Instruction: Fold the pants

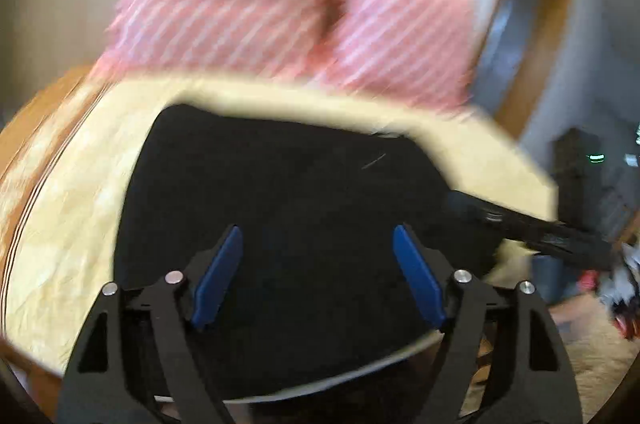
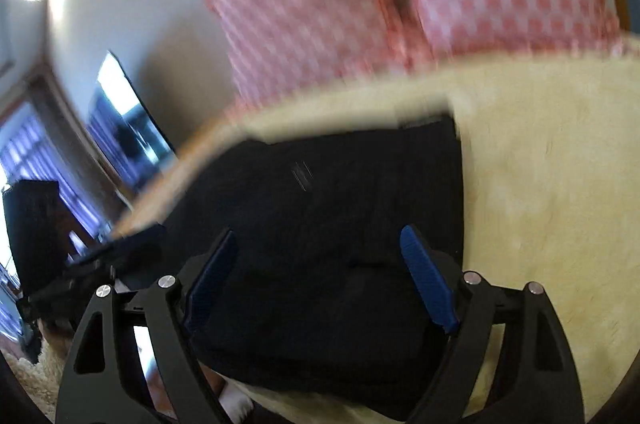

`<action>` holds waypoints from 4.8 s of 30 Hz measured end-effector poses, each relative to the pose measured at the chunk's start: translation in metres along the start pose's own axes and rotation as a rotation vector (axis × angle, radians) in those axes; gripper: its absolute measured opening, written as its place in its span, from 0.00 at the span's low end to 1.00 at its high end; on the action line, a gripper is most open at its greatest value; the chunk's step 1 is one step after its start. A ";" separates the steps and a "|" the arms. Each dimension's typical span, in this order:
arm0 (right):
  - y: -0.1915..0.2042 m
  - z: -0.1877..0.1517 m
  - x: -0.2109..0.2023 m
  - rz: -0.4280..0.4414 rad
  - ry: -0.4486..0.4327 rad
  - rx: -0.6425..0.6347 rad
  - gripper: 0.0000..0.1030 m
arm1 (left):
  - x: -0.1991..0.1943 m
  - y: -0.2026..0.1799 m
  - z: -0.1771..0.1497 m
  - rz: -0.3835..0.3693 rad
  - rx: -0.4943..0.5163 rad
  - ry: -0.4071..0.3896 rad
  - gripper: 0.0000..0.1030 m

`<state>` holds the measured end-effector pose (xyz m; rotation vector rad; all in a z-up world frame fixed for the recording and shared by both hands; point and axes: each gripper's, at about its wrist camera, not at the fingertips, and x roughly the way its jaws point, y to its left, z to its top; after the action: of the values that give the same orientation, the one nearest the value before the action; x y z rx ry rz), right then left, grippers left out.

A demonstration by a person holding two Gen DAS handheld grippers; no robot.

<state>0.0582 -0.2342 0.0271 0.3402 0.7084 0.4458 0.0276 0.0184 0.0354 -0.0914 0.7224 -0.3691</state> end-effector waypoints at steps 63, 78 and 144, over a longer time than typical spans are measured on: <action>-0.046 0.075 0.039 0.019 0.072 0.136 0.61 | 0.091 0.023 0.081 -0.025 -0.091 0.087 0.67; 0.044 -0.029 0.007 -0.397 -0.056 -0.152 0.99 | 0.023 -0.003 -0.010 0.296 0.026 0.003 0.98; 0.044 -0.056 0.005 -0.472 -0.107 -0.167 0.99 | 0.018 -0.004 -0.027 0.330 0.031 -0.059 0.98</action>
<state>0.0114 -0.1858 0.0037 0.0327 0.6176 0.0362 0.0209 0.0090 0.0050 0.0463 0.6597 -0.0618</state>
